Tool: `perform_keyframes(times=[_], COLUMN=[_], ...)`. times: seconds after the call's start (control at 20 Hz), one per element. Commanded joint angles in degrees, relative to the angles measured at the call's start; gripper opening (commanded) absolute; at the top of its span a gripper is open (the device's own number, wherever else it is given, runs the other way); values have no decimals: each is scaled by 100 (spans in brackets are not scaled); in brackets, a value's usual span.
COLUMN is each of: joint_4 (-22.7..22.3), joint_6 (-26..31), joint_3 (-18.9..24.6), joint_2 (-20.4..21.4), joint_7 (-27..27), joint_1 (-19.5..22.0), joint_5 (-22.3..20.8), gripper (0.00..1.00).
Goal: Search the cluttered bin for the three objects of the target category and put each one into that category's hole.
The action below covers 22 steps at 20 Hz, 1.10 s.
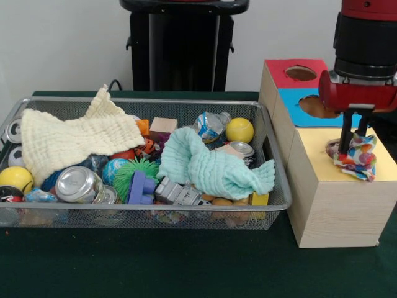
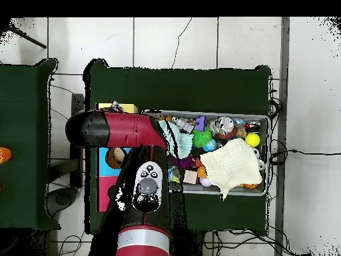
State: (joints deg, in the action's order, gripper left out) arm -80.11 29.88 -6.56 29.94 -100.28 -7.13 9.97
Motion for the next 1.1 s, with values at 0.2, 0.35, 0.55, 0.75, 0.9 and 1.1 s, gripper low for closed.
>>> perform_keyframes(times=[0.2,0.35,0.55,0.75,0.9,1.1], joint_4=[-546,-576,-682,-871,-1012,-1076], joint_6=[75,141,144,-114,-326,-385], joint_3=[556,543,495,451,350,180], joint_2=[-238,-215,-227,-391,-499,-542], joint_7=[-1050,-1074,-1150,-1231,-1353,-1434], joint_1=[37,31,25,18,-55,-172], joint_5=[215,232,251,223,167,105], gripper=[0,0,0,0,0,0])
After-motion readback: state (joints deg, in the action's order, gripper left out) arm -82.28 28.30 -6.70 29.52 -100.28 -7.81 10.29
